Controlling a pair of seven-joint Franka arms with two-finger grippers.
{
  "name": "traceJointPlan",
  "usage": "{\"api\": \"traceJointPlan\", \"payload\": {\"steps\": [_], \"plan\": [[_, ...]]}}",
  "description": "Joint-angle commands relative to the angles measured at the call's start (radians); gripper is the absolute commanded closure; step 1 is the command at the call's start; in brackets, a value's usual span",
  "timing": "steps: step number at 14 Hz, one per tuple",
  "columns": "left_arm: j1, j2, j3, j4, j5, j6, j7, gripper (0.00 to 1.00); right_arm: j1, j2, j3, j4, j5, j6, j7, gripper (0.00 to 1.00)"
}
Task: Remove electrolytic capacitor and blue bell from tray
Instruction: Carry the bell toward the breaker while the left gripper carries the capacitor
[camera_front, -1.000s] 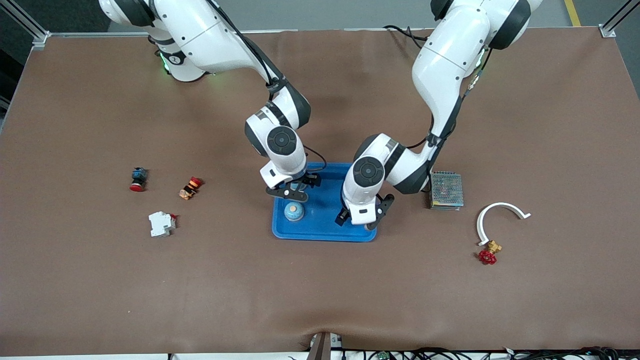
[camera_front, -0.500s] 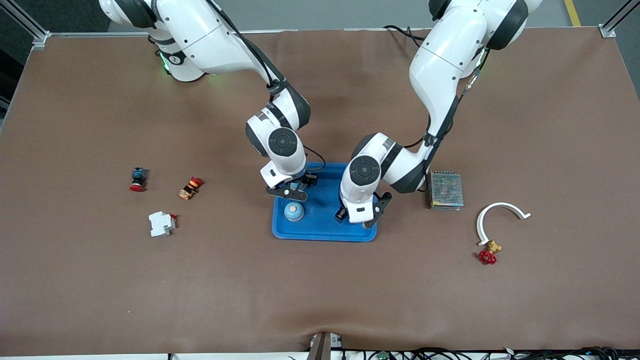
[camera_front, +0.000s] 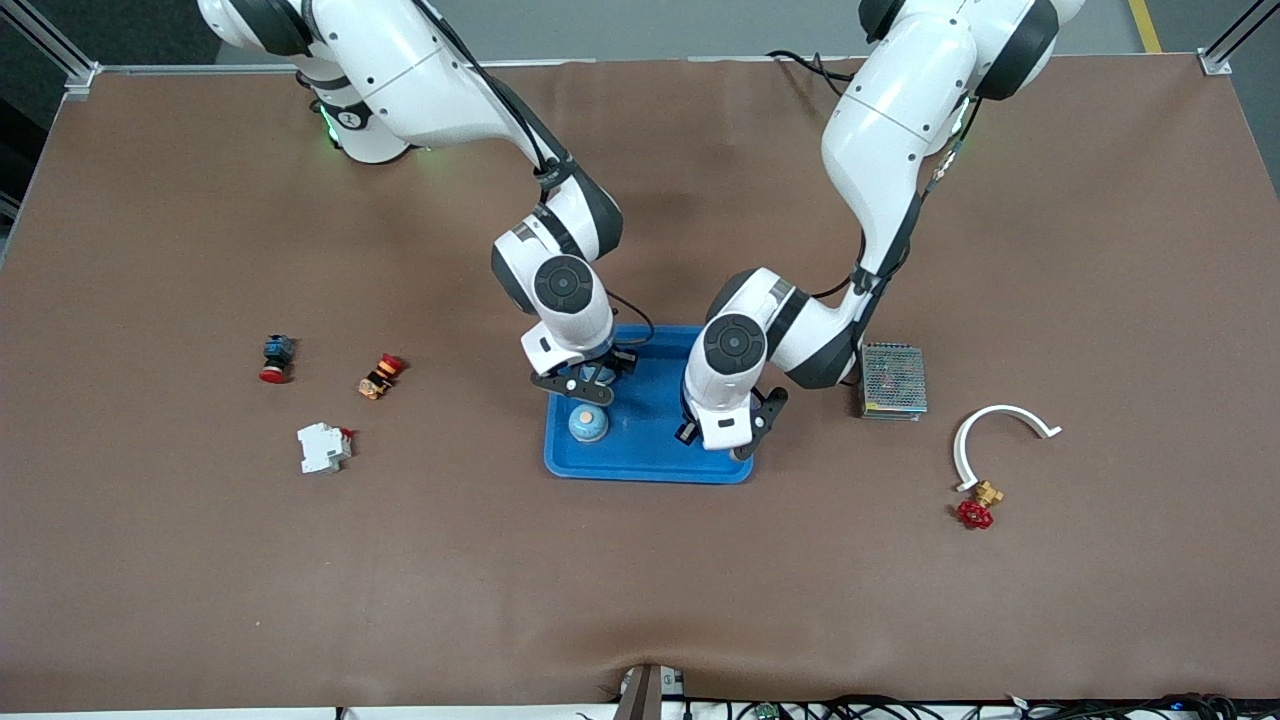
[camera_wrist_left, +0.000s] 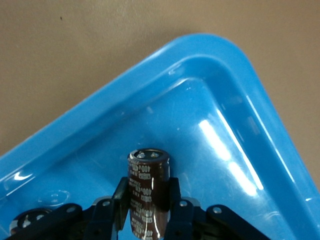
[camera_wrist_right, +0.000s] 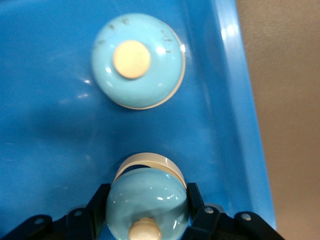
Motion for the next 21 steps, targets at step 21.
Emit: {"api": "traceJointPlan", "payload": {"steps": [21], "plan": [[0.426,-0.397,0.016,0.010,0.019,-0.523,0.848,0.84,-0.669,-0.106,-0.011,0.065,-0.146,-0.299,-1.410,1.00]]}}
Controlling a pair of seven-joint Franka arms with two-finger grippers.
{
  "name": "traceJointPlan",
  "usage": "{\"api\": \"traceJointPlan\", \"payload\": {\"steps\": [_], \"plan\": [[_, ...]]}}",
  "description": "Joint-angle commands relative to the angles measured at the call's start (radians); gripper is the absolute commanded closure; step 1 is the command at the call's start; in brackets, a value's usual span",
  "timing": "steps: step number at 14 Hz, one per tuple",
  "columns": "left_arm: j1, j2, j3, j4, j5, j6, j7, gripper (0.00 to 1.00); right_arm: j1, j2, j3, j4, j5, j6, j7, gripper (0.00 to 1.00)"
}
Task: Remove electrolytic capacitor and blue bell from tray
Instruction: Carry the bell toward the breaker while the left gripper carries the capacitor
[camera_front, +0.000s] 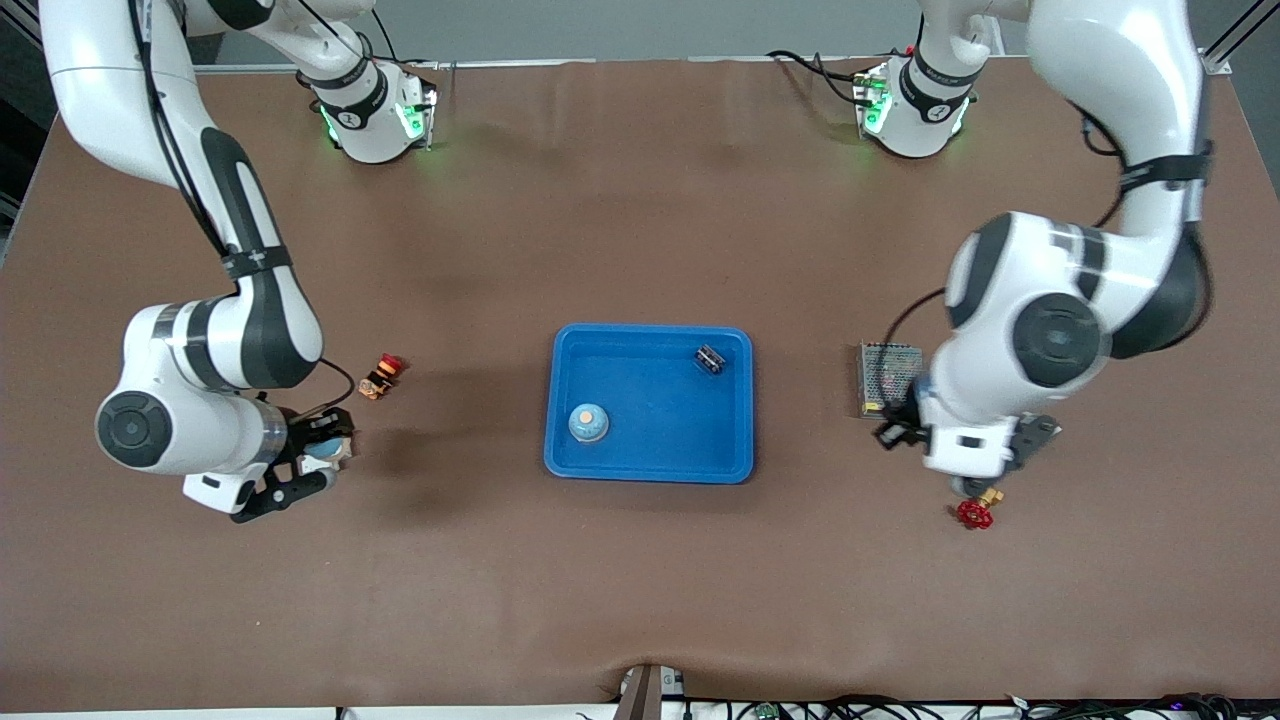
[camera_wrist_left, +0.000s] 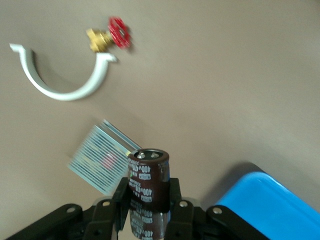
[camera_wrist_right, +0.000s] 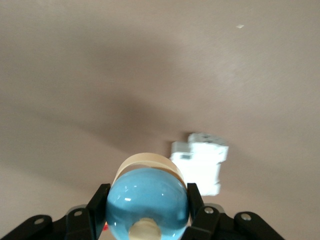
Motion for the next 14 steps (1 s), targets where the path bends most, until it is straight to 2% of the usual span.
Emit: {"api": "traceJointPlan", "payload": {"steps": [1,6,8,14], "plan": [[0.107,-0.033,-0.010,-0.021,0.003,-0.028,0.185,0.84,-0.076,-0.004,0.020,-0.095,-0.033,0.145,-0.146,1.00],[0.281,-0.014,-0.007,-0.022,0.005,-0.022,0.456,0.84,-0.194,0.002,0.020,-0.118,-0.053,0.201,-0.356,1.00],[0.305,0.015,-0.007,-0.022,0.006,-0.014,0.505,0.84,-0.228,0.010,0.020,-0.118,-0.056,0.211,-0.405,1.00],[0.339,0.110,-0.006,-0.022,0.014,0.104,0.557,0.84,-0.297,0.102,0.020,-0.194,-0.059,0.411,-0.485,1.00]]}}
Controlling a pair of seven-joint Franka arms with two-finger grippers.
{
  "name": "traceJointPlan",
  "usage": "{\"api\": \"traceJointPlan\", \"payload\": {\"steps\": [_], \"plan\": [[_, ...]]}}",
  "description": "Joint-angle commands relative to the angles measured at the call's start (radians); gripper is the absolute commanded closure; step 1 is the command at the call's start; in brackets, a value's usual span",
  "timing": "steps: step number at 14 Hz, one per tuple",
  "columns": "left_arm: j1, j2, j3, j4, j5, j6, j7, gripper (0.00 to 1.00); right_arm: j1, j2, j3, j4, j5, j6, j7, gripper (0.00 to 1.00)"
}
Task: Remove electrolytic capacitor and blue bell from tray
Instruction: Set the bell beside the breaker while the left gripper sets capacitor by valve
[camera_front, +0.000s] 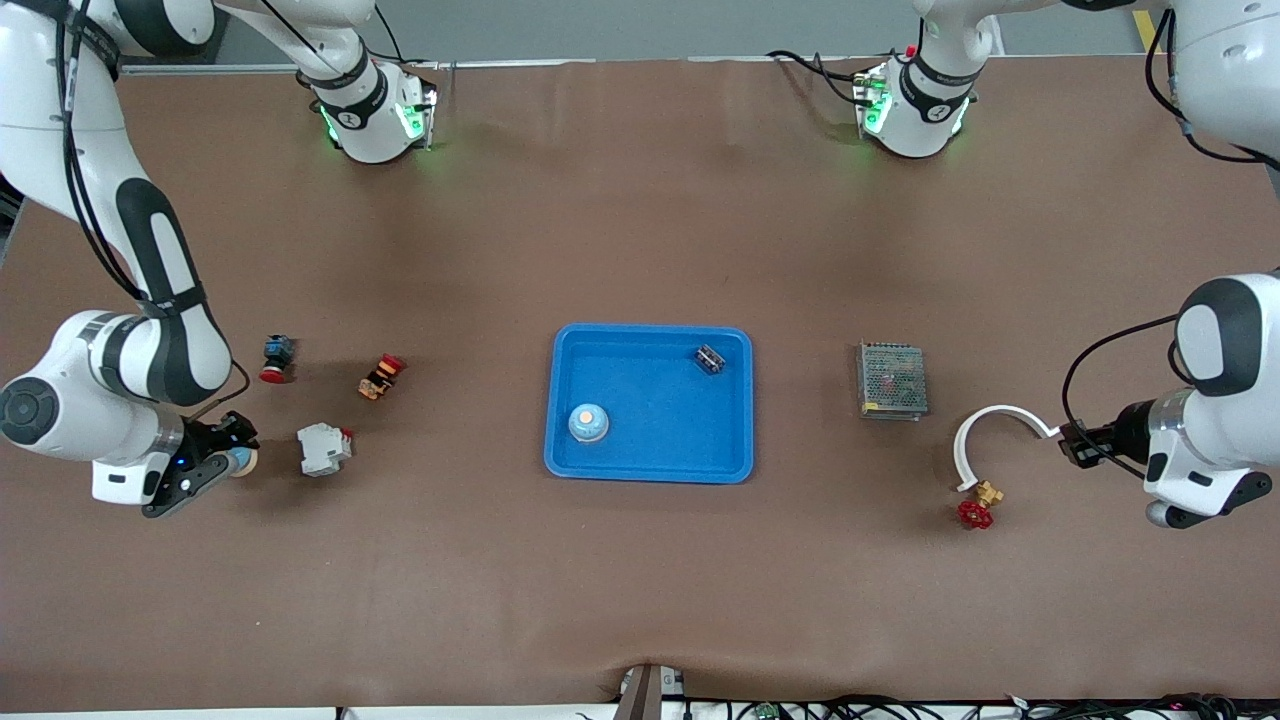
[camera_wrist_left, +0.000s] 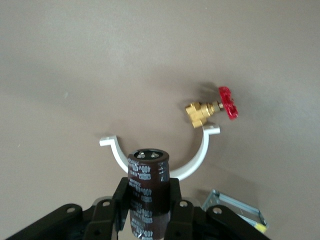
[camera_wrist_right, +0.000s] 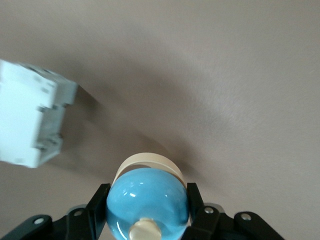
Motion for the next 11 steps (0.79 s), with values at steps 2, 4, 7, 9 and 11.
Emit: {"api": "traceJointPlan", "payload": {"steps": [2,4,7,9,11], "plan": [[0.013,0.044,-0.008,0.003,0.015,0.064,0.024,0.85,-0.055,0.047,0.021,-0.017,-0.027,0.048,-0.026,1.00],[0.013,0.064,-0.008,0.002,0.017,0.086,0.027,0.85,-0.060,0.053,0.021,-0.015,-0.026,0.048,-0.018,1.00],[0.013,0.099,-0.007,0.000,0.020,0.126,0.028,0.85,-0.078,0.053,0.022,-0.011,-0.026,0.042,-0.023,0.00],[0.013,0.121,-0.007,-0.001,0.032,0.169,0.025,0.85,-0.080,0.045,0.022,-0.005,-0.026,0.034,-0.020,0.00],[0.015,0.133,-0.007,-0.006,0.032,0.177,0.025,0.85,-0.070,0.027,0.024,0.011,-0.019,-0.003,-0.010,0.00]]}}
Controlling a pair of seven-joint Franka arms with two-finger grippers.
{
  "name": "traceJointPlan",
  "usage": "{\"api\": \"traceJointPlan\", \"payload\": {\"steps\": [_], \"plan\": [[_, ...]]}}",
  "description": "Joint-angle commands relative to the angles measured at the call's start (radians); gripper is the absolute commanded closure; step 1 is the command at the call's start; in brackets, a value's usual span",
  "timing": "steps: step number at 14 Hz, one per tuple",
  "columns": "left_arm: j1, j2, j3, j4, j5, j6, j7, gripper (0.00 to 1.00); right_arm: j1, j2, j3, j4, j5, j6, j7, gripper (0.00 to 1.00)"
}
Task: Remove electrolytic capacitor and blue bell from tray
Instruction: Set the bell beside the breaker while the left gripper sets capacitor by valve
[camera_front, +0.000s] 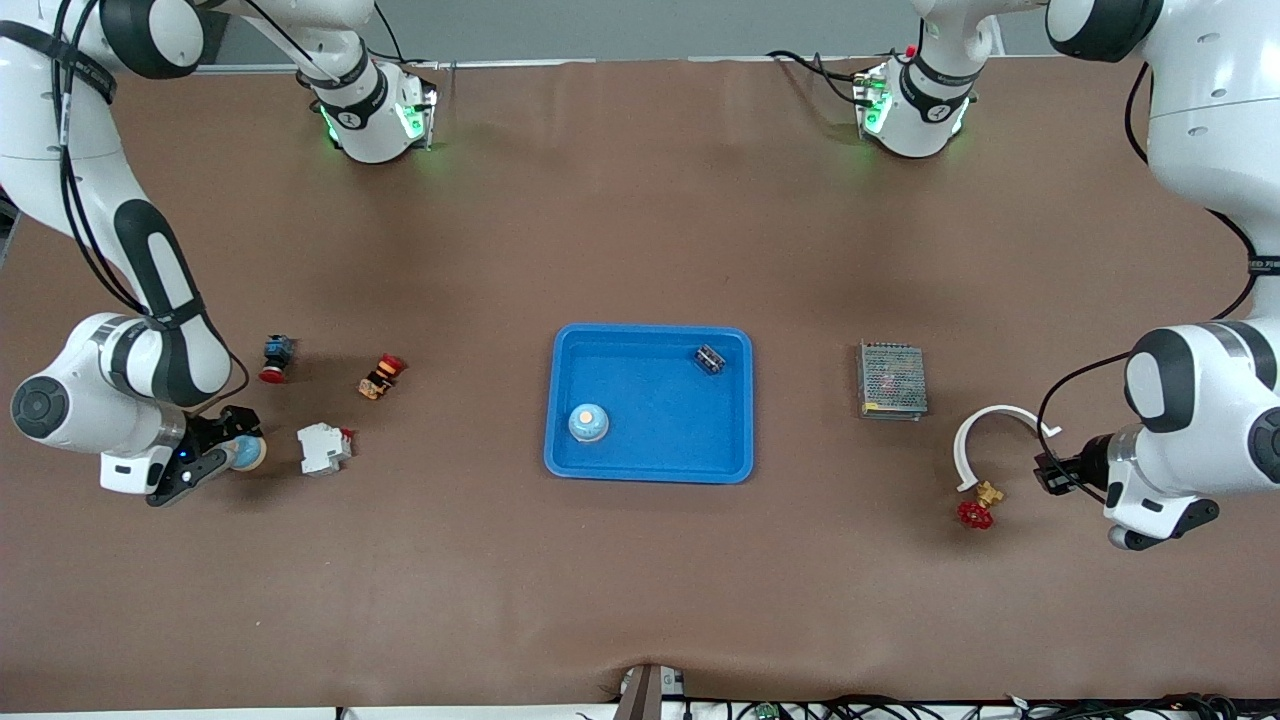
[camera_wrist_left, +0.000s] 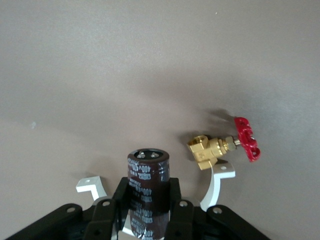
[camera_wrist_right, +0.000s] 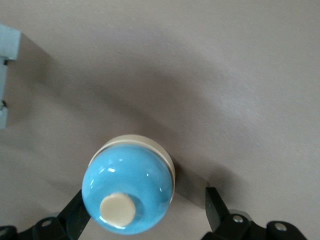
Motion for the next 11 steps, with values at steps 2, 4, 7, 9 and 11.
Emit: {"api": "traceJointPlan", "payload": {"steps": [2,4,7,9,11], "plan": [[0.020,0.028,-0.006,-0.003,0.023,0.037,0.018,0.84,-0.001,-0.037,0.023,0.073,-0.005,-0.138,0.017,0.00],[0.022,0.049,-0.006,-0.004,0.022,0.071,0.007,0.84,0.019,-0.066,0.035,0.139,-0.004,-0.281,0.099,0.00],[0.020,0.074,-0.006,-0.008,0.020,0.092,-0.005,0.83,0.096,-0.138,0.055,0.162,-0.004,-0.393,0.354,0.00],[0.020,0.091,-0.006,-0.009,0.022,0.105,-0.034,0.83,0.180,-0.175,0.057,0.153,-0.004,-0.419,0.588,0.00],[0.020,0.102,-0.006,-0.012,0.022,0.116,-0.047,0.83,0.263,-0.209,0.057,0.150,-0.004,-0.424,0.827,0.00]]}}
